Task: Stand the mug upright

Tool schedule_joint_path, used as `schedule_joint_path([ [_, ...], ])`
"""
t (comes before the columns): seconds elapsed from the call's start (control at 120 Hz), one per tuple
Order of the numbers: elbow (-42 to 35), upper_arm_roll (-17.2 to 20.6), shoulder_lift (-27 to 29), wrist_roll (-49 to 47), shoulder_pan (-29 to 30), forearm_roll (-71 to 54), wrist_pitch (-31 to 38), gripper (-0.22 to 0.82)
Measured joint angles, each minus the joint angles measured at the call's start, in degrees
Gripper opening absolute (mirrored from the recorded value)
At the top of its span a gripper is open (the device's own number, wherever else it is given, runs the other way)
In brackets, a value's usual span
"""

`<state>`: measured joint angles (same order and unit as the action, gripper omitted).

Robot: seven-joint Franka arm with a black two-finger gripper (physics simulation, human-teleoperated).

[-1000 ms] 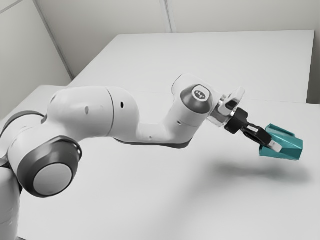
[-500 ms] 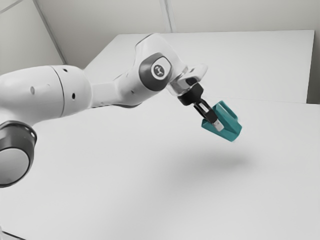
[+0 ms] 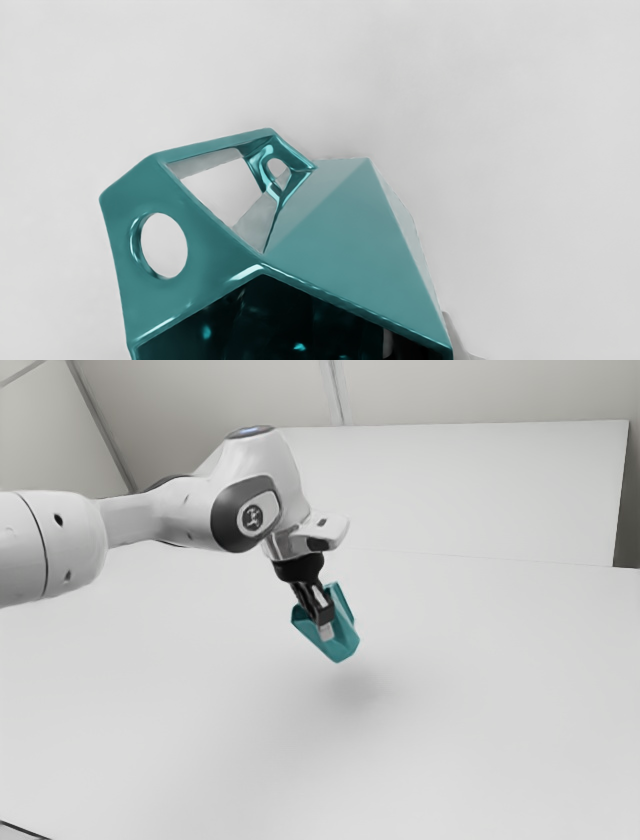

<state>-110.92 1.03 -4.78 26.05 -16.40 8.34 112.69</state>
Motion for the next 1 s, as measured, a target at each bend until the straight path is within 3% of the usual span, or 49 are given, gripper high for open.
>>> schedule_joint_path([
  [0.525, -10.8, 0.3, 7.4, -12.9, 6.2, -13.9, 0.0, -0.18],
  [0.75, -16.5, 0.3, 9.2, -18.3, 3.7, -17.5, 3.7, -0.18],
  [1.0, -20.5, 0.3, 9.8, -23.0, 4.8, -19.9, 9.6, -0.18],
])
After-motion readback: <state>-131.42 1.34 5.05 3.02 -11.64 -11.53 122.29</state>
